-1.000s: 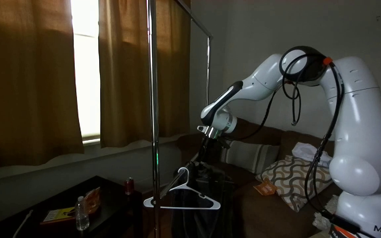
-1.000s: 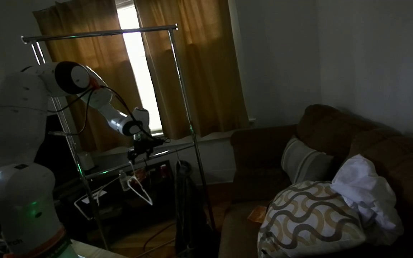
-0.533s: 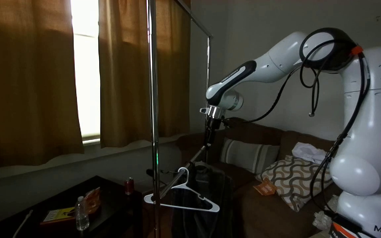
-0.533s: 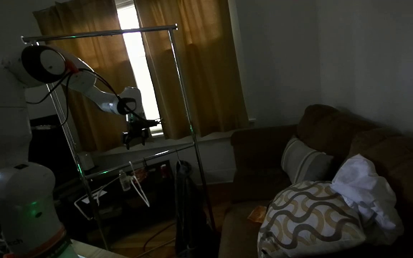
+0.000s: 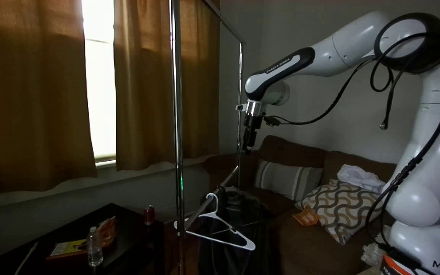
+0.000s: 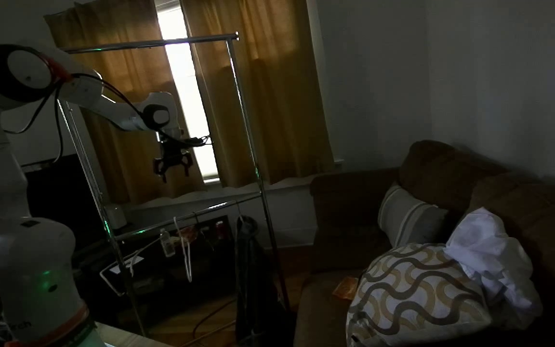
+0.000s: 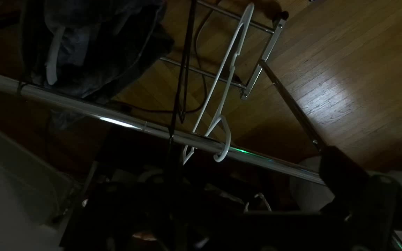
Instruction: Hang the white and black coat hanger on the bottom railing
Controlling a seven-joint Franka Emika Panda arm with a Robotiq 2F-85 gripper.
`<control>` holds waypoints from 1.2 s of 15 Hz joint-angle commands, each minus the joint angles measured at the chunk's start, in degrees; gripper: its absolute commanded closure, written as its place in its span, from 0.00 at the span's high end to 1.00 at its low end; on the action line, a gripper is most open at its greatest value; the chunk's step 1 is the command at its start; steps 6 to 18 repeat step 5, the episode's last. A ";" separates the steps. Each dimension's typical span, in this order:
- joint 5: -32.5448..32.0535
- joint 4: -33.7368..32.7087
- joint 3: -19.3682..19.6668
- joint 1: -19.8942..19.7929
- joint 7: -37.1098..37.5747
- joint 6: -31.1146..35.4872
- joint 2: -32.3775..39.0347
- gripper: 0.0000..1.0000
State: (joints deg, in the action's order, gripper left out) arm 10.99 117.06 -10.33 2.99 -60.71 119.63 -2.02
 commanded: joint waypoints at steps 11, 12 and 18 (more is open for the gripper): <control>0.03 -0.11 1.92 2.61 0.18 -0.12 -3.14 1.00; 0.03 -0.11 1.92 2.61 0.18 -0.12 -3.14 1.00; 0.03 -0.11 1.92 2.61 0.18 -0.12 -3.14 1.00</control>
